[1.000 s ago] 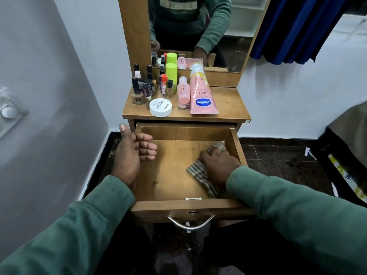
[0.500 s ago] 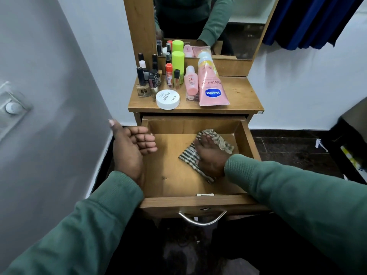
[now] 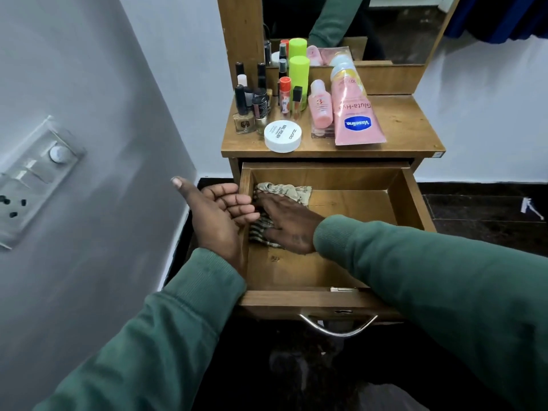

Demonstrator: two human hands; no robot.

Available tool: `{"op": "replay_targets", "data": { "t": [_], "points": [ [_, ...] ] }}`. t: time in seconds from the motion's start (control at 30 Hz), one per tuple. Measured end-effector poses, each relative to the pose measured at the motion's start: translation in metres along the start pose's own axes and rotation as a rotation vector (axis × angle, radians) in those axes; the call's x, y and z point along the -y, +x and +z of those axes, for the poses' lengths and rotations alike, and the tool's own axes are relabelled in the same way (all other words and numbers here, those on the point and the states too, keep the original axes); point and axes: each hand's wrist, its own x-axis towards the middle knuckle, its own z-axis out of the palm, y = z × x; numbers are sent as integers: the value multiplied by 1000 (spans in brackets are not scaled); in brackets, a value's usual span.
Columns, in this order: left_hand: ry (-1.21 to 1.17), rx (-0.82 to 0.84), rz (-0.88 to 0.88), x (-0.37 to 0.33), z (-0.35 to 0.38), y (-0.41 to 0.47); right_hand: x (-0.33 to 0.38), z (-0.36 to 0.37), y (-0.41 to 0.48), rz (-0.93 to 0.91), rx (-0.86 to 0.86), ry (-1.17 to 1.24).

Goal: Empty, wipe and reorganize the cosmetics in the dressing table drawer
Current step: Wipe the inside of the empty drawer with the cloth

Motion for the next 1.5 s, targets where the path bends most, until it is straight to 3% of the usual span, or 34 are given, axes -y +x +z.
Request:
{"op": "replay_targets", "data": {
  "t": [0.33,0.73,1.03,1.17,1.33,1.5],
  "points": [
    [54,11,19,-1,3,-2,9,-7,-5,46,-69,172],
    [65,15,25,0,6,-6,13,-10,-58,-113,268,259],
    [89,37,53,2,4,-4,32,-14,-70,-192,336,330],
    [85,55,31,1,2,-1,22,-22,-83,-69,395,388],
    [99,67,38,2,1,1,-10,-34,-116,258,439,851],
    [98,73,55,4,0,1,-41,-50,-145,406,460,824]
  ]
}}
